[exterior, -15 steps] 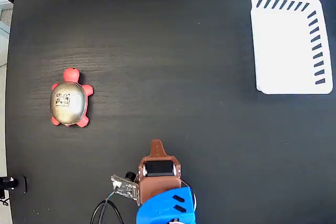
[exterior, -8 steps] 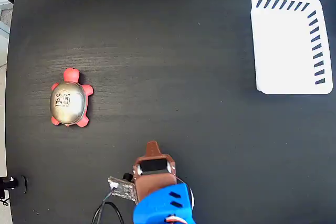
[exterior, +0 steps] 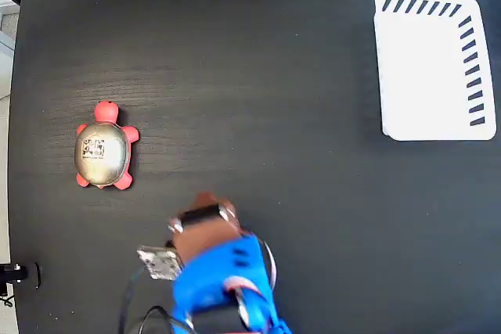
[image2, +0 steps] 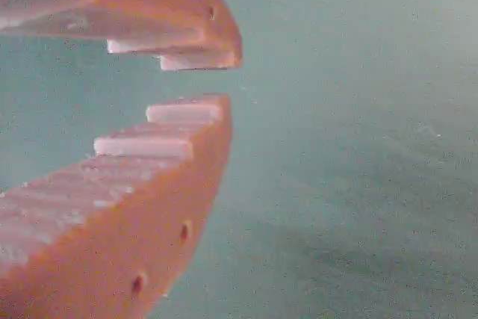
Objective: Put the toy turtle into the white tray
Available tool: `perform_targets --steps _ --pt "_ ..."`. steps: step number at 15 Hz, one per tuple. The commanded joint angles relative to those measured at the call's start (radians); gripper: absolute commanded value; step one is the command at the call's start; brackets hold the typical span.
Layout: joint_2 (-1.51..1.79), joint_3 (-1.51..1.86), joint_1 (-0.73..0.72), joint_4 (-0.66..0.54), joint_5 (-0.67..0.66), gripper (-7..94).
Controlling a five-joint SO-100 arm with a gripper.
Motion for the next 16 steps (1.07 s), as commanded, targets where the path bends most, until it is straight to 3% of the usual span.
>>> perform_targets --steps 1,3,9,13,16 --pt "-0.166 -0.287 -0.086 0.063 -0.034 0" --pt "-0.304 -0.454 -0.152 0.106 -0.064 0" --pt "-0.678 -0.857 -0.273 0.156 -0.353 0" --pt "-0.951 -1.147 -0.313 0.308 -0.454 2" --pt "-1.045 -1.262 -0.311 0.385 -0.581 23"
